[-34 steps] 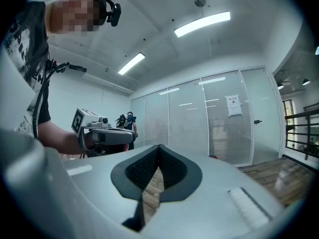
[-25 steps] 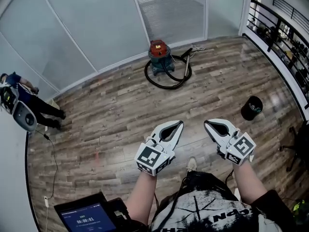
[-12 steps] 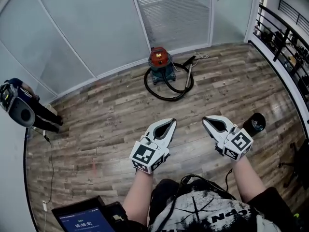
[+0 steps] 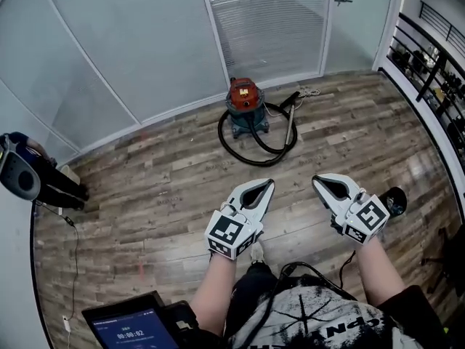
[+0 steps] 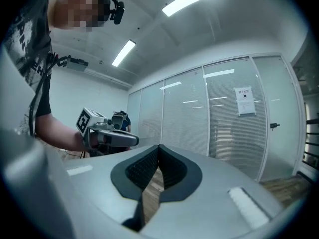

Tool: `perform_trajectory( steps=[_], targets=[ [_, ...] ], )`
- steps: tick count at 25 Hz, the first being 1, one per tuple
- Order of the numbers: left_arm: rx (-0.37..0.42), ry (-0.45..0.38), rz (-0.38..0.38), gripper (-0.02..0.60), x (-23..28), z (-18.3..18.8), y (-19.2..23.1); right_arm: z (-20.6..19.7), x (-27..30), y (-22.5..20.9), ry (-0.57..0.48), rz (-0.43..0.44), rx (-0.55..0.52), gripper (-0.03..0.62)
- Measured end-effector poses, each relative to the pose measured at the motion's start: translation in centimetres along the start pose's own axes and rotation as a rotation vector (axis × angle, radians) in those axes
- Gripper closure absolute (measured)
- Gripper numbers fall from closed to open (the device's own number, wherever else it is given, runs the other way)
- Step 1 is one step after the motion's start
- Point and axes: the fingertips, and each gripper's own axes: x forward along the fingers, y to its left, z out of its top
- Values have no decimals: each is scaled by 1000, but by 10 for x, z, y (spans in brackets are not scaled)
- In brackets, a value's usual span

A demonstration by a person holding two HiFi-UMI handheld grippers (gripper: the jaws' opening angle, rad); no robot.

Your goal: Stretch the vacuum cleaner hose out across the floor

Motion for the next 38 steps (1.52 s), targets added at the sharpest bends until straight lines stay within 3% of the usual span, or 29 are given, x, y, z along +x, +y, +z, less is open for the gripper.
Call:
perform_trajectory(
  steps=[10,21,26,33,38],
  targets=[
    [-9,-12,-104,581,44,12,136,10,104,-70,2,-141,24,589],
    [-33,29,-189,581,105,-12,190,-38,119,-138,75,-266,104,589],
    [-36,59,-186,581,164,-15,223,-50,154,-204,74,-257,114,589],
    [-34,101,-190,581,275,-15,282,-69,215,-329,65,-220,145,589],
    [-15,96,-194,581,357,4,313,-62,236,-409,73,-180,139,589]
  ],
)
